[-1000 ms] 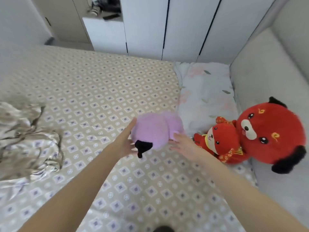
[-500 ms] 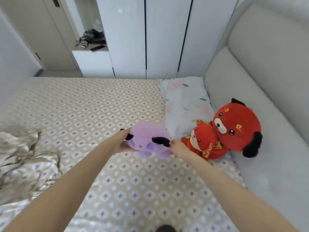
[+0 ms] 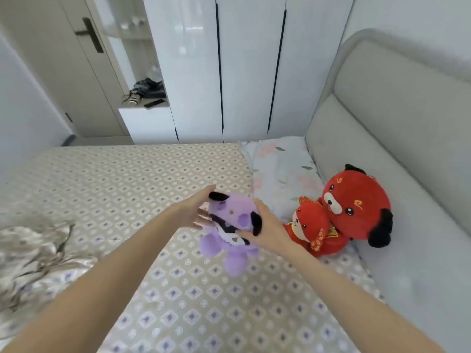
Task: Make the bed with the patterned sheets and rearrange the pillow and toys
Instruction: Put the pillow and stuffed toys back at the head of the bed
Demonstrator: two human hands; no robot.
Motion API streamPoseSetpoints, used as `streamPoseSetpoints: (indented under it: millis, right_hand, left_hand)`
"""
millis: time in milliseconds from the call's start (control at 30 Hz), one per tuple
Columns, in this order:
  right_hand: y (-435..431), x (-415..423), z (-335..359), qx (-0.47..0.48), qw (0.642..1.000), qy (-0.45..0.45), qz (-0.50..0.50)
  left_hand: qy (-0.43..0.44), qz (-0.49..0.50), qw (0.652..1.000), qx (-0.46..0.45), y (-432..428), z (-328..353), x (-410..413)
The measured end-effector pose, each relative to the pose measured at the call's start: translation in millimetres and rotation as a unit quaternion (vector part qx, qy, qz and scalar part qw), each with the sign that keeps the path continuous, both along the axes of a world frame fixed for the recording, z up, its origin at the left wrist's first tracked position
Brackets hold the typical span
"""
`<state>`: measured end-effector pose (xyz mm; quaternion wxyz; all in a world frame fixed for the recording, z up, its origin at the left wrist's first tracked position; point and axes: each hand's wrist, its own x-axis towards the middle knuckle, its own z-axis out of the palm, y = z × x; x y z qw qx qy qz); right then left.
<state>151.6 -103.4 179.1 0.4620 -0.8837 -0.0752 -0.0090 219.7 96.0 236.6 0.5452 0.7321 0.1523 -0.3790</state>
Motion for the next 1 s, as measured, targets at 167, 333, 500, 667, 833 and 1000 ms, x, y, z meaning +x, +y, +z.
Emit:
streamPoseSetpoints:
  millis: [167,333,500,667,833,1000]
  right_hand:
    - [-25.4,2.3,-48.0,0.199,0.962,0.062,-0.179]
    - [-53.2,12.8,-116.0,0.234,0.906,0.138,-0.324]
    - [-76.6,35.0,-166.6,0.216,0.872,0.151,-0.413]
    - [-87.3,72.3,-212.2,0.151,0.846,0.212,-0.466]
    - [-73.7,98.3,-238.1,0.036,0.845,0.227,-0.483]
    - [-76.7,102.6,-259.4,-0.038,0.855,0.265,-0.444]
  left_hand:
    - [-0.03,0.025,0.995,-0.09,-25.4,-16.4,6.4]
    - [-0.045,0.041,0.998,-0.027,-52.3,-53.1,22.9]
    - [-0.03,0.043,0.998,-0.024,-82.2,-90.3,44.7]
    - [-0.001,0.062,0.998,-0.022,-108.3,-130.8,67.6]
    - [0.028,0.077,0.996,-0.04,-118.6,-157.7,89.4]
    - [0.025,0.08,0.996,-0.022,-121.3,-170.2,108.0]
